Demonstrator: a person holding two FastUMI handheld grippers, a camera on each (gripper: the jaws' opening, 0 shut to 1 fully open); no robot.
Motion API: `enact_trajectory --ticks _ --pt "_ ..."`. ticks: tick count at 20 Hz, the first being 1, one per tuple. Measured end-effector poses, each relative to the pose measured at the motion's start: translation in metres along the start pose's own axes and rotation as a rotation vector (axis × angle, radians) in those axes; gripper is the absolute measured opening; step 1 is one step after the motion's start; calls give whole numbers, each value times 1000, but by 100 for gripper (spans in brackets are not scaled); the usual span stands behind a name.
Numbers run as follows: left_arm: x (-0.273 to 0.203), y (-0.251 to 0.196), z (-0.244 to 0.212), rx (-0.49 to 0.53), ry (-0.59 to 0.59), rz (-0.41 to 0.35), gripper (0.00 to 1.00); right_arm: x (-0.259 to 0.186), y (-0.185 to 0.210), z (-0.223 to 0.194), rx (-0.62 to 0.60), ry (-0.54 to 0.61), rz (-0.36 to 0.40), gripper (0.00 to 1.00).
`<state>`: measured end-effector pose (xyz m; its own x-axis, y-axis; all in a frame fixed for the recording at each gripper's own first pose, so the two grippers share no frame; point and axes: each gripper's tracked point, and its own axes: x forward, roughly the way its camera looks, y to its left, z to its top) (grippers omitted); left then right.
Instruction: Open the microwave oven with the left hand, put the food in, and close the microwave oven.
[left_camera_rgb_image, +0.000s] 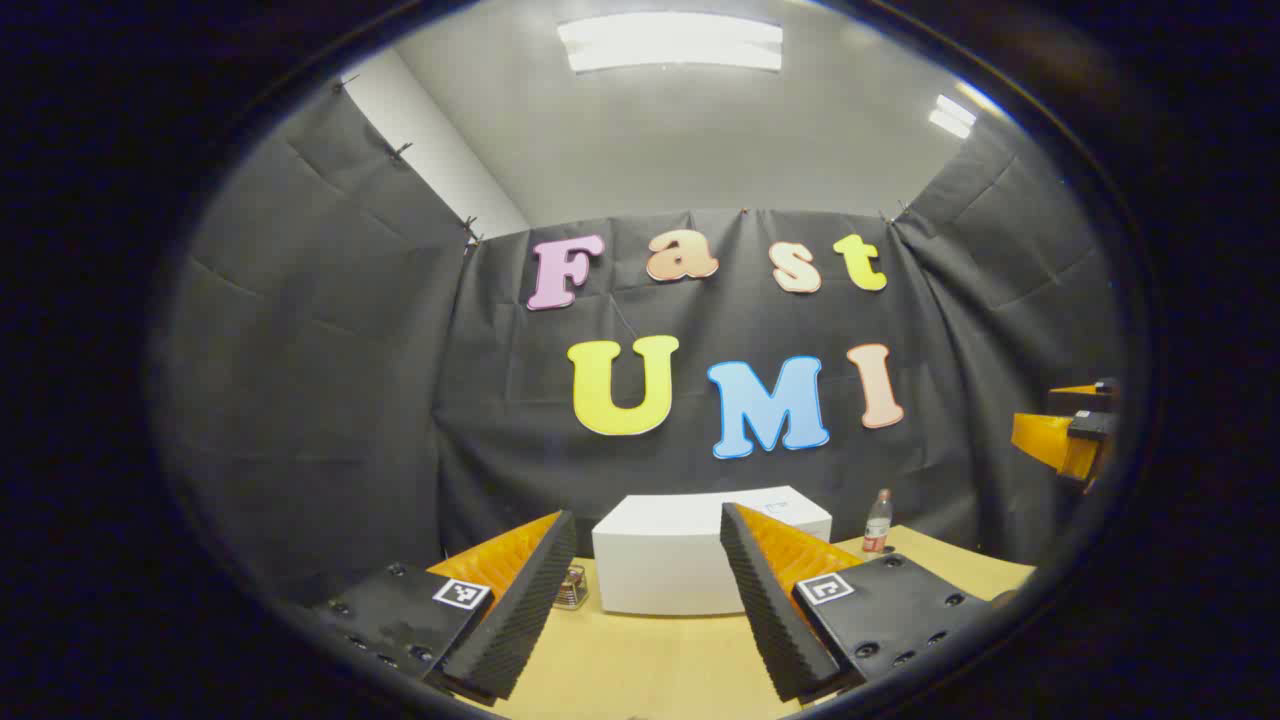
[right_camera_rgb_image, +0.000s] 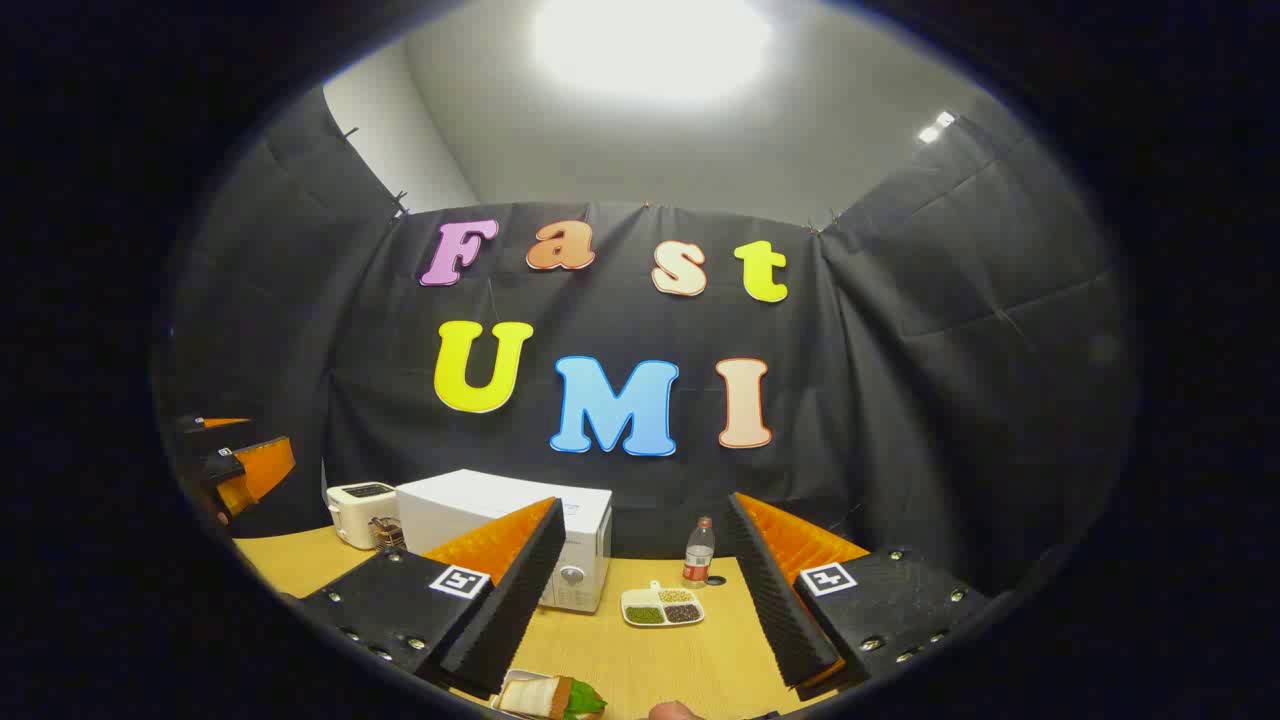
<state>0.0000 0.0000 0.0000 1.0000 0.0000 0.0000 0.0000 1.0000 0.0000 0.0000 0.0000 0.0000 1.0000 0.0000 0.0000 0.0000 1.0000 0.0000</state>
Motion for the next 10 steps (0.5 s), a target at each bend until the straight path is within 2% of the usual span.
enact_trajectory --ticks 3,6,10 --pt "-2 -8 0 -11 -5 -18 98 -1 -1 -4 3 4 1 94" --pt "-2 -15 -4 -3 7 -28 95 -2 -6 -4 11 8 -1 96" --pt "-4 -29 3 -5 -4 -31 97 -3 -17 -8 17 11 -5 96"
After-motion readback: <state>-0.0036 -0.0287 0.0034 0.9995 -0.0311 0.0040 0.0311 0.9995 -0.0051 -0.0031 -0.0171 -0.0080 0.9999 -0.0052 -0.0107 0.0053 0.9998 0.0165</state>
